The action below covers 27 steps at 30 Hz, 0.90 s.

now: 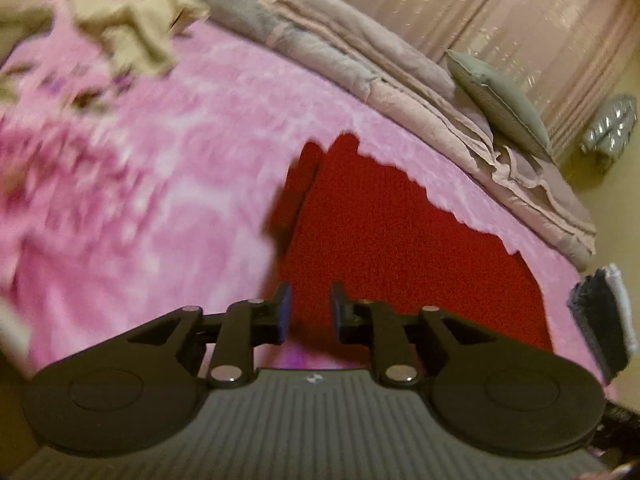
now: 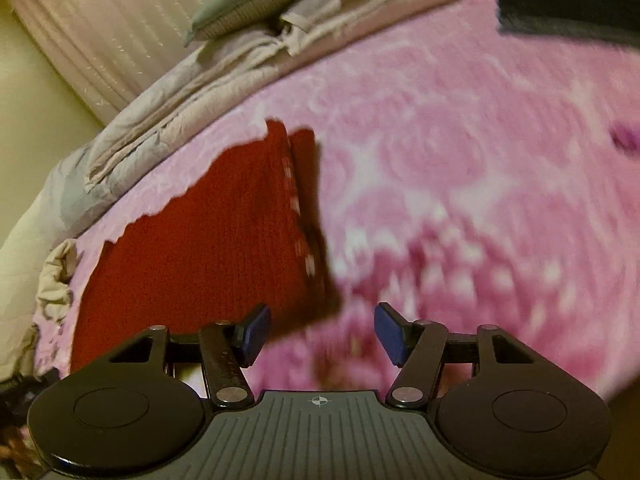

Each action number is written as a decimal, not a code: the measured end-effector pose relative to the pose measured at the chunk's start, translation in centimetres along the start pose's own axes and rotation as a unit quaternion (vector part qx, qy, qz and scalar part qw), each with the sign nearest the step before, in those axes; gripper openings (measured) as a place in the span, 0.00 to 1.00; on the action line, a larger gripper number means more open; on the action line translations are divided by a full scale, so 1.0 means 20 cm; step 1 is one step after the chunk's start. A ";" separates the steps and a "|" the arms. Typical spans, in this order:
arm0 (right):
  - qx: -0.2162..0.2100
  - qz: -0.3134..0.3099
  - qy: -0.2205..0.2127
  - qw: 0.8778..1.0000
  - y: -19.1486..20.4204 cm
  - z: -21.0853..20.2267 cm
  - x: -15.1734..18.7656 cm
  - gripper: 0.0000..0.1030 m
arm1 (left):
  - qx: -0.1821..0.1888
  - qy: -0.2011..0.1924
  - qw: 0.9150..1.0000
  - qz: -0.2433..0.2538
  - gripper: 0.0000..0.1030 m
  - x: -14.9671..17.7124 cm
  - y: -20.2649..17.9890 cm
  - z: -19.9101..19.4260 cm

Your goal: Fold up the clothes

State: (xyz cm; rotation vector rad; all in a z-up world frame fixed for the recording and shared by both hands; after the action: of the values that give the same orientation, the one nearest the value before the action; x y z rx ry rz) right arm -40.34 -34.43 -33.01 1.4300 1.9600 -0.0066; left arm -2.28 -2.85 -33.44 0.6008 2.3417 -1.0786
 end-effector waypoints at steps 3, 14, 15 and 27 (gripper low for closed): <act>-0.009 0.020 0.017 1.000 -0.04 -0.03 0.06 0.59 | 0.003 0.010 1.000 -0.029 0.26 0.10 0.04 -0.06; -0.104 0.232 0.056 0.966 -0.18 0.01 0.03 0.59 | -0.006 -0.004 0.996 -0.087 0.37 0.11 0.02 -0.01; -0.107 0.240 0.057 0.963 -0.18 0.03 0.02 0.59 | -0.009 -0.005 0.996 -0.091 0.37 0.10 0.02 0.01; -0.101 0.255 0.062 0.960 -0.11 0.31 -0.08 0.44 | -0.024 -0.048 0.985 -0.162 0.30 0.00 0.14 0.25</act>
State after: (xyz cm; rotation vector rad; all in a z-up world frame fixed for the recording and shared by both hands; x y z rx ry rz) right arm -38.66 -38.97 -37.61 1.7849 1.5772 0.5125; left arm 0.57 -5.13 -37.86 0.1479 2.4260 -1.1549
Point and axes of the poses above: each gripper's, at about its wrist camera, not at the fingertips, and z roughly the way its jaws point, y to its left, x to its underside, the point moved 2 cm from there along z, roughly the way its jaws point, and after that the axes turned 8 degrees about x, right-handed, at the moved point
